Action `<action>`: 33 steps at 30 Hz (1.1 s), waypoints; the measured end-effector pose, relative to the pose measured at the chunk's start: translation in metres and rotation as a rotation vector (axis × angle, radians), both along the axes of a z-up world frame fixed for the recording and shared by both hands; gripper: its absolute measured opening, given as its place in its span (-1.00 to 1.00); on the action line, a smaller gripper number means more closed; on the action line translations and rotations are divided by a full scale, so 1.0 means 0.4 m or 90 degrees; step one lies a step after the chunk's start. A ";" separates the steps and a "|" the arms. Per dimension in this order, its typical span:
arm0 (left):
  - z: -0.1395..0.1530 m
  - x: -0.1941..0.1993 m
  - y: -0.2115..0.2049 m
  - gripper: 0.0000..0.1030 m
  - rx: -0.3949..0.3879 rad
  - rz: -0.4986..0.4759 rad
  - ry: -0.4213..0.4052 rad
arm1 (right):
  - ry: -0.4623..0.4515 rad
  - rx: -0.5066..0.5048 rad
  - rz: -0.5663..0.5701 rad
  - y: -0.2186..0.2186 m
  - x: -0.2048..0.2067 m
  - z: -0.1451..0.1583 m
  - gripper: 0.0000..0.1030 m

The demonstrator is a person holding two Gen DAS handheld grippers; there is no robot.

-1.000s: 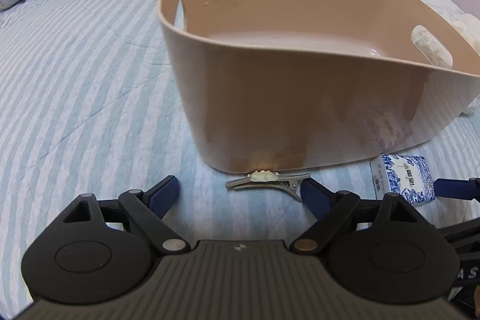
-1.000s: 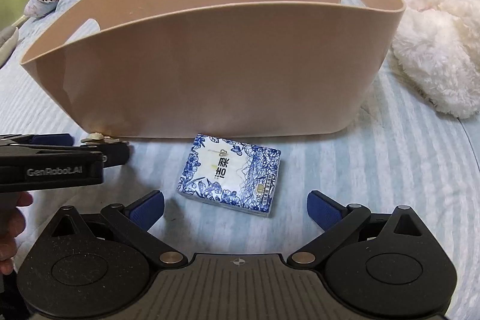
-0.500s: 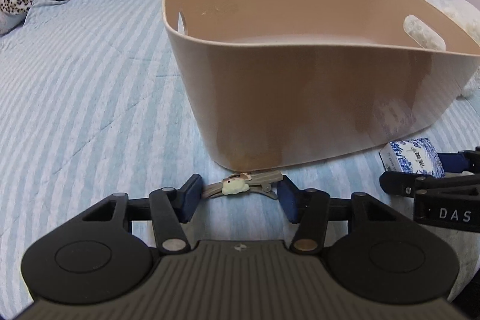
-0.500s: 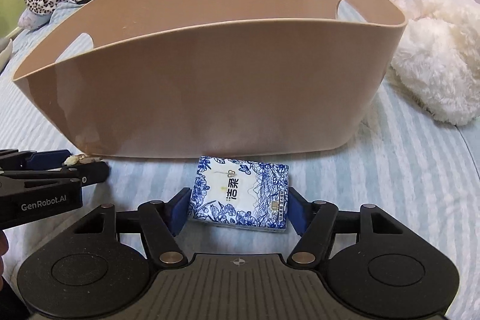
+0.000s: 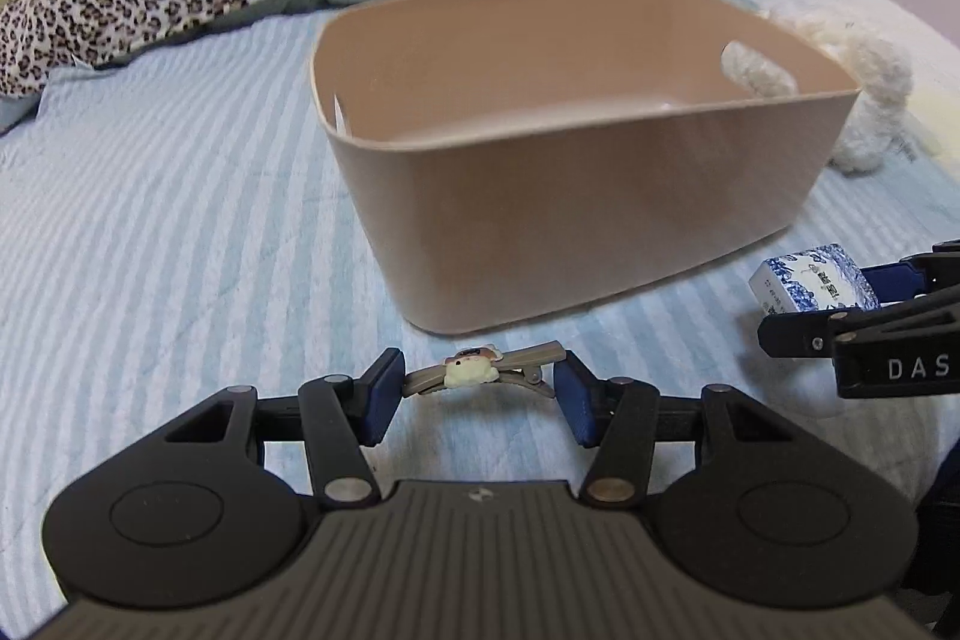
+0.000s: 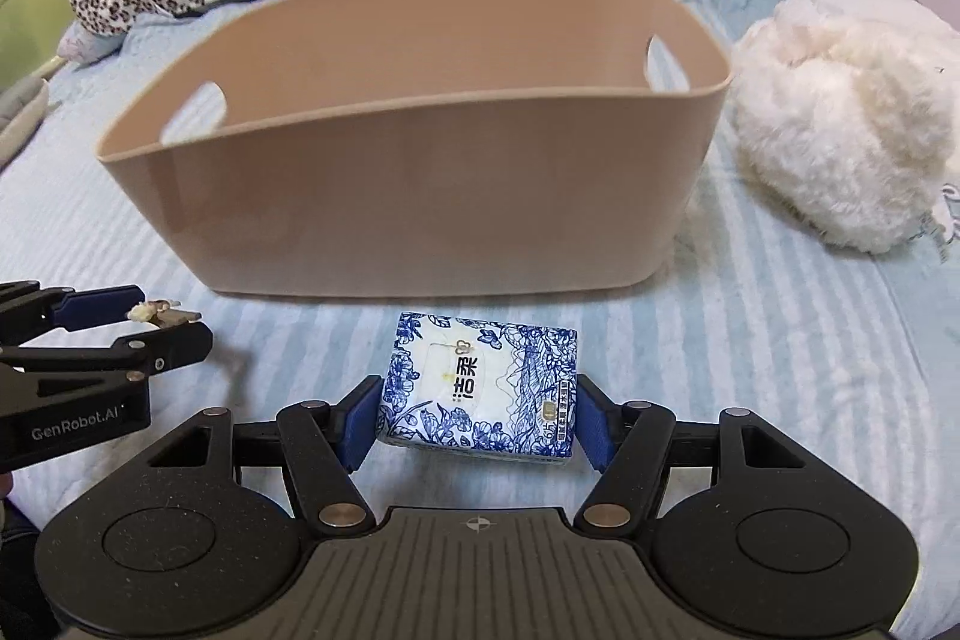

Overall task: Organize objects
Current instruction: 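Carry the hair clip and blue-and-white box over the basket with both tools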

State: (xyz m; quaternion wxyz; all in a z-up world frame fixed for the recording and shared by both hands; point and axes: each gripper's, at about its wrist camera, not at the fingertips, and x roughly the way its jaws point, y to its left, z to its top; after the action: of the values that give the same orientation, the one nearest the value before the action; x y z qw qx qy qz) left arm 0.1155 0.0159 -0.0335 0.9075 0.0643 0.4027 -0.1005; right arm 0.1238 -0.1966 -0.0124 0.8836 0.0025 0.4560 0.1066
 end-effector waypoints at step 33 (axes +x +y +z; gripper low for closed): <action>0.243 0.180 -0.054 0.09 0.003 0.025 -0.170 | -0.213 0.027 -0.013 -0.036 0.179 0.245 0.22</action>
State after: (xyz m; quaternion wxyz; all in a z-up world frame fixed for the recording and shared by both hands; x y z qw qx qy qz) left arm 0.1873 -0.0058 0.0636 0.9547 0.0715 0.2796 -0.0721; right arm 0.1955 -0.2111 0.0855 0.9479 0.0080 0.3003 0.1063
